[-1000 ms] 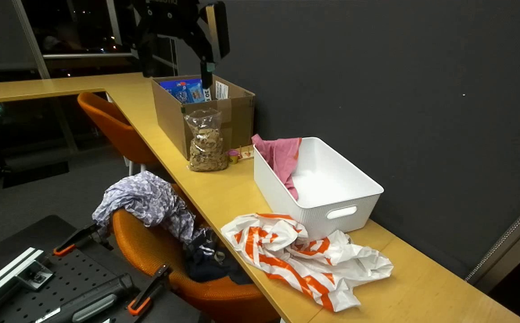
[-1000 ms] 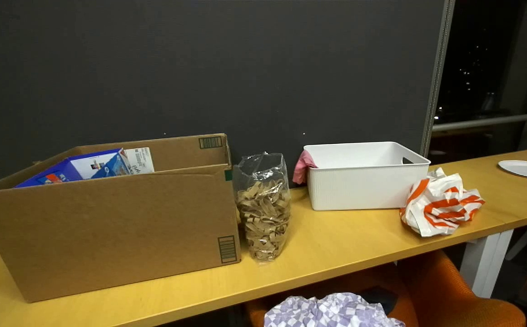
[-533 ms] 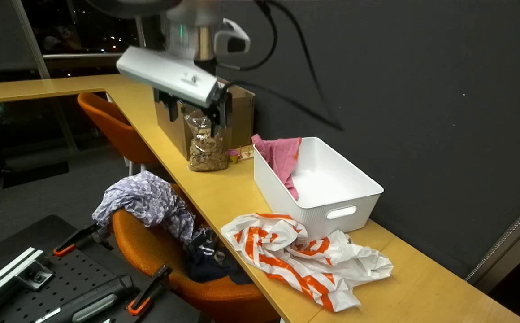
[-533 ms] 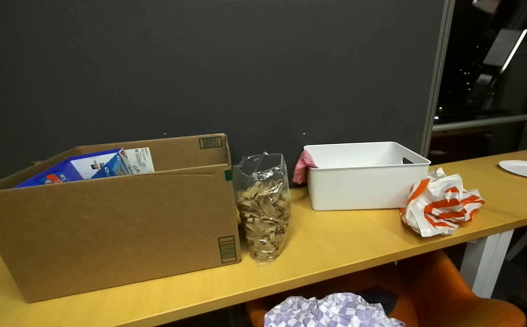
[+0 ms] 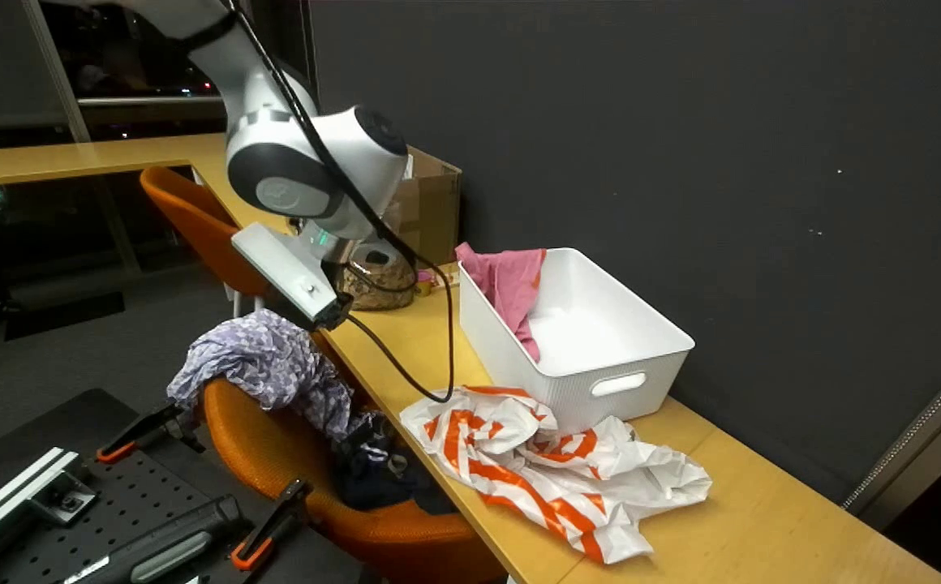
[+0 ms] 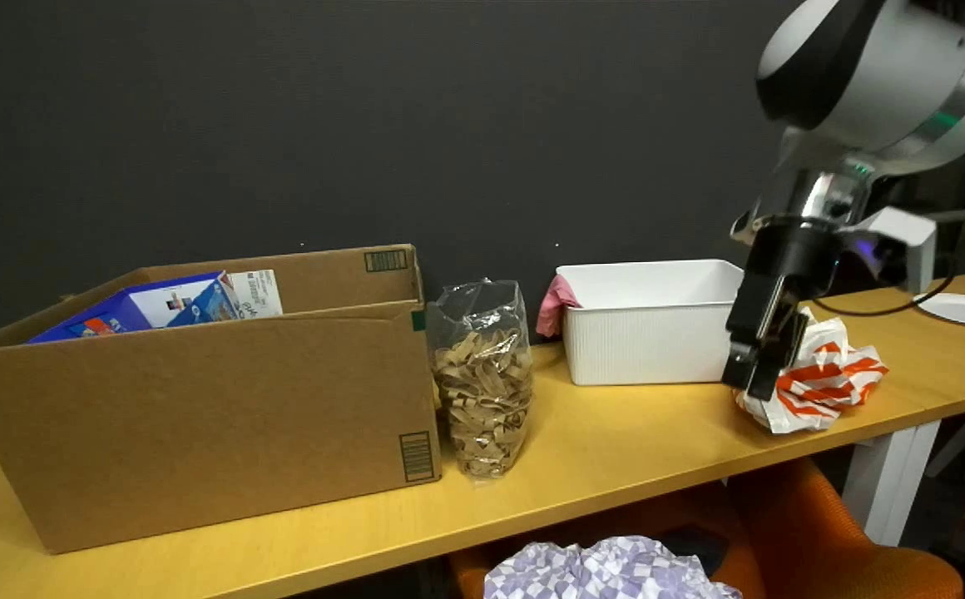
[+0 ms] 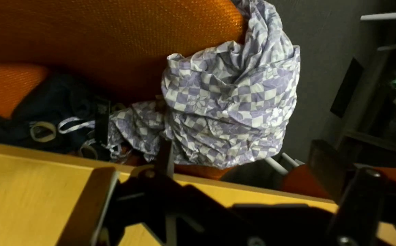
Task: Pick up all the items from the backrest of the orange chair and put them in the white basket
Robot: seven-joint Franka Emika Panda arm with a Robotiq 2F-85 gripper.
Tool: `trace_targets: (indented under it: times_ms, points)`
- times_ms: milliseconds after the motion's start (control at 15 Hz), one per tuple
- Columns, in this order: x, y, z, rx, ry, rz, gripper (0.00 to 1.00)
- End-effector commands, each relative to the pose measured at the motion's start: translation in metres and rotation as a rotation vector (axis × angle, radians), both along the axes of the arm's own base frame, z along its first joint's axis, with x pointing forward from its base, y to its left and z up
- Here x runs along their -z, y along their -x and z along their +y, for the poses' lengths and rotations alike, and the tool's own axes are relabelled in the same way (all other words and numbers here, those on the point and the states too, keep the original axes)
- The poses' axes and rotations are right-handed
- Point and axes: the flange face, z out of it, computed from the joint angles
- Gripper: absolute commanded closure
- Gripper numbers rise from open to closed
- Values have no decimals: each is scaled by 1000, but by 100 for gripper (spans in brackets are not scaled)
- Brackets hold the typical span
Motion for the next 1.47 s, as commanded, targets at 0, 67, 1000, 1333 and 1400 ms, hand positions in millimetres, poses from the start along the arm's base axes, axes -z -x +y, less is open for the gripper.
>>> trace_targets:
  times_ms: [0,67,1000,1333,1400]
  points:
    - [51,-48,24,4,-44,90,0]
    - [62,-64,34,-3,-46,109,0]
    - [168,-100,141,-82,-42,554,0]
    - [187,-100,160,-114,2,599,35]
    - [188,-102,162,-116,5,604,42]
